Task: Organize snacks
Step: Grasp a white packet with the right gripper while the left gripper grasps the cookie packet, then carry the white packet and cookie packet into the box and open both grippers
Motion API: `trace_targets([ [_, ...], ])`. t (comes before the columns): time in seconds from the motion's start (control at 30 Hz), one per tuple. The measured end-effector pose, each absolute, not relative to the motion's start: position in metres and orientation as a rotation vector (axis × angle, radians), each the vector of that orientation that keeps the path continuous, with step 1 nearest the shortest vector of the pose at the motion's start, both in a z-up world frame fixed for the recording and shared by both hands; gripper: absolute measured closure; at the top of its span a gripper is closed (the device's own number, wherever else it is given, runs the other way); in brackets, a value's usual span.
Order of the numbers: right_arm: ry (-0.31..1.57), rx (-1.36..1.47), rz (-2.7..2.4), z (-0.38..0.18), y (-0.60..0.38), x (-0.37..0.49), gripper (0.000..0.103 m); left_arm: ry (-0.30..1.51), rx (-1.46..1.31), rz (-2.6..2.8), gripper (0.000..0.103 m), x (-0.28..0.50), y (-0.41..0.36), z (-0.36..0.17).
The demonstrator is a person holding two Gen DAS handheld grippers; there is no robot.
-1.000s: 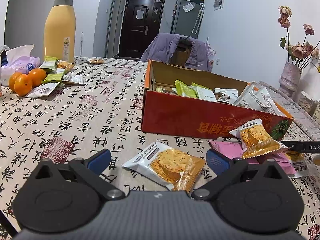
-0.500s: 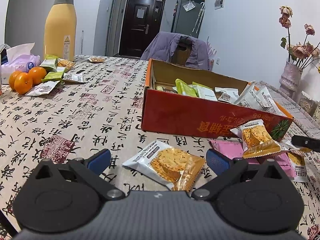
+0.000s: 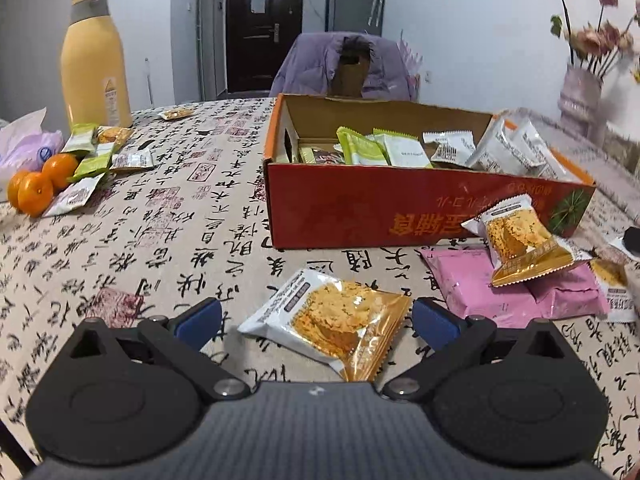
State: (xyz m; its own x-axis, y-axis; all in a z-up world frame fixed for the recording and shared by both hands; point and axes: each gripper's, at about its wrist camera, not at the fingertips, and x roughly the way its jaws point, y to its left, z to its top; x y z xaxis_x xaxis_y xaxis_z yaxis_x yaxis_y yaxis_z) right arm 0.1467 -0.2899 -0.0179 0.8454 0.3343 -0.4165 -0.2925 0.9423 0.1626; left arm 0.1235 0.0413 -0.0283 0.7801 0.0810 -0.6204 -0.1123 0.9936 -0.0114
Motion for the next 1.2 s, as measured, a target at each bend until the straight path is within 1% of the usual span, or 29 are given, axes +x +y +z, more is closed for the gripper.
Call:
trace_targets([
  [0.17,0.448,0.098,0.328,-0.019,-0.292,0.143,0.058,0.732,-0.053,0.123,0.0,0.138,0.046,-0.029],
  [0.4,0.445,0.111,0.326,-0.019,-0.294,0.14,0.058,0.746,-0.058,0.101,0.001,0.144,0.043,-0.036],
  [0.43,0.445,0.113,0.326,-0.02,-0.295,0.139,0.058,0.741,-0.054,0.101,0.003,0.143,0.043,-0.037],
  [0.5,0.447,0.115,0.326,-0.021,-0.295,0.138,0.058,0.727,-0.05,0.105,0.011,0.141,0.041,-0.036],
  [0.57,0.449,0.118,0.327,-0.021,-0.295,0.138,0.058,0.712,-0.052,0.105,0.026,0.139,0.041,-0.035],
  [0.7,0.449,0.122,0.327,-0.022,-0.295,0.137,0.058,0.698,-0.029,0.117,0.032,0.136,0.039,-0.034],
  [0.77,0.449,0.121,0.328,-0.022,-0.294,0.137,0.058,0.684,-0.023,0.126,0.038,0.133,0.038,-0.035],
  [0.87,0.448,0.122,0.329,-0.022,-0.294,0.137,0.058,0.668,-0.038,0.126,0.043,0.129,0.04,-0.033],
  [0.97,0.446,0.121,0.333,-0.022,-0.292,0.136,0.058,0.649,-0.034,0.126,0.047,0.125,0.039,-0.032],
  [1.07,0.443,0.12,0.337,-0.022,-0.29,0.136,0.058,0.63,-0.033,0.124,0.05,0.122,0.037,-0.029],
  [1.2,0.435,0.117,0.341,-0.019,-0.288,0.137,0.058,0.585,-0.031,0.117,0.05,0.116,0.033,-0.018],
])
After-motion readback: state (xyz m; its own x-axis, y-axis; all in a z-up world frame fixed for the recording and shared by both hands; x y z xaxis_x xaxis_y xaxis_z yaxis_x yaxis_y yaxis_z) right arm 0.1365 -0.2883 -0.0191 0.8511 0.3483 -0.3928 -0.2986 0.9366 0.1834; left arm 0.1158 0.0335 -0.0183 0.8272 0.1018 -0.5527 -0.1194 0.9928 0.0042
